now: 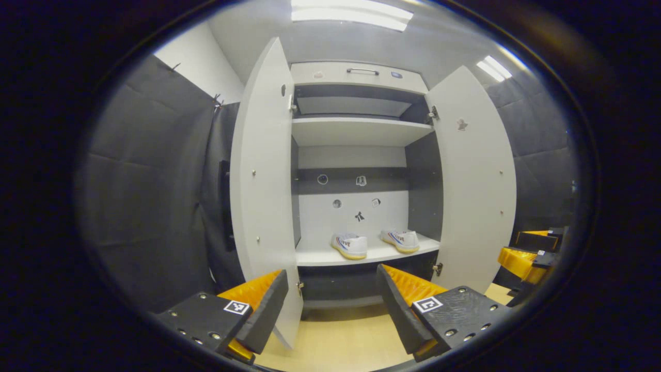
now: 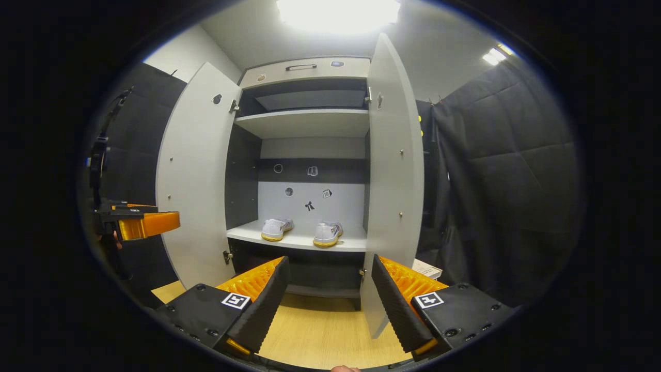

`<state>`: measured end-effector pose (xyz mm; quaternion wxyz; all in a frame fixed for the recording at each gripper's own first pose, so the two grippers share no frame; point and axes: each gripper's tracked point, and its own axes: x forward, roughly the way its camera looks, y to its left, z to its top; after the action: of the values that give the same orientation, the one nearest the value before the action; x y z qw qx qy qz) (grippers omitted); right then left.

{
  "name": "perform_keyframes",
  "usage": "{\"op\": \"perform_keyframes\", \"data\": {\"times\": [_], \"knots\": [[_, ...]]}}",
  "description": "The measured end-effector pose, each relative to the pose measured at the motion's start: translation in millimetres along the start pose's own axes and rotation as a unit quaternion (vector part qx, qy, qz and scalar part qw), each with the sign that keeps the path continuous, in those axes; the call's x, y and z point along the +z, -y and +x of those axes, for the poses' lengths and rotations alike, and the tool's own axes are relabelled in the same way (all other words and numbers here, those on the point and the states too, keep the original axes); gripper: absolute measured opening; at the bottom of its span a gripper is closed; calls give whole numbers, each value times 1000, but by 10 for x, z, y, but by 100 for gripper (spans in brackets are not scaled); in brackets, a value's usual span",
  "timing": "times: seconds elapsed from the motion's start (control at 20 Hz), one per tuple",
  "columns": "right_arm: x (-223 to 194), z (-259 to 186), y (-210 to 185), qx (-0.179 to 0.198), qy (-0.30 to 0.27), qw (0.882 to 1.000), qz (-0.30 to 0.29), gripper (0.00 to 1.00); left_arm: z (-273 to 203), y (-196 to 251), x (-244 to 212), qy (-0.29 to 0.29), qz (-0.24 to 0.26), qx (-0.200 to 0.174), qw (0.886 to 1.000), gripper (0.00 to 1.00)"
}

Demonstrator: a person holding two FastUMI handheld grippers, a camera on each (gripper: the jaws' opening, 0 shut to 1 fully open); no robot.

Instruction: Grab one shoe with the right hand and put it into the shoe cabinet, grab the other shoe with the left hand and put it into the shoe cabinet; then close the right door with the right hand and the left door with the left hand.

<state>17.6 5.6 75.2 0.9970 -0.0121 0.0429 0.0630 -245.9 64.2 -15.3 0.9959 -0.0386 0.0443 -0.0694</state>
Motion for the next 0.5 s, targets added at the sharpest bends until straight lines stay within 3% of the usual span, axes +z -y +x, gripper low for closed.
{"op": "perform_keyframes", "data": {"times": [0.45,0.5], "knots": [[148,28,1103,-128,6,992,-11,99,-136,-306,-71,-6,-4,31,999,96],[194,39,1239,-146,10,989,-15,96,-131,-331,-66,-7,-8,33,999,96]]}}
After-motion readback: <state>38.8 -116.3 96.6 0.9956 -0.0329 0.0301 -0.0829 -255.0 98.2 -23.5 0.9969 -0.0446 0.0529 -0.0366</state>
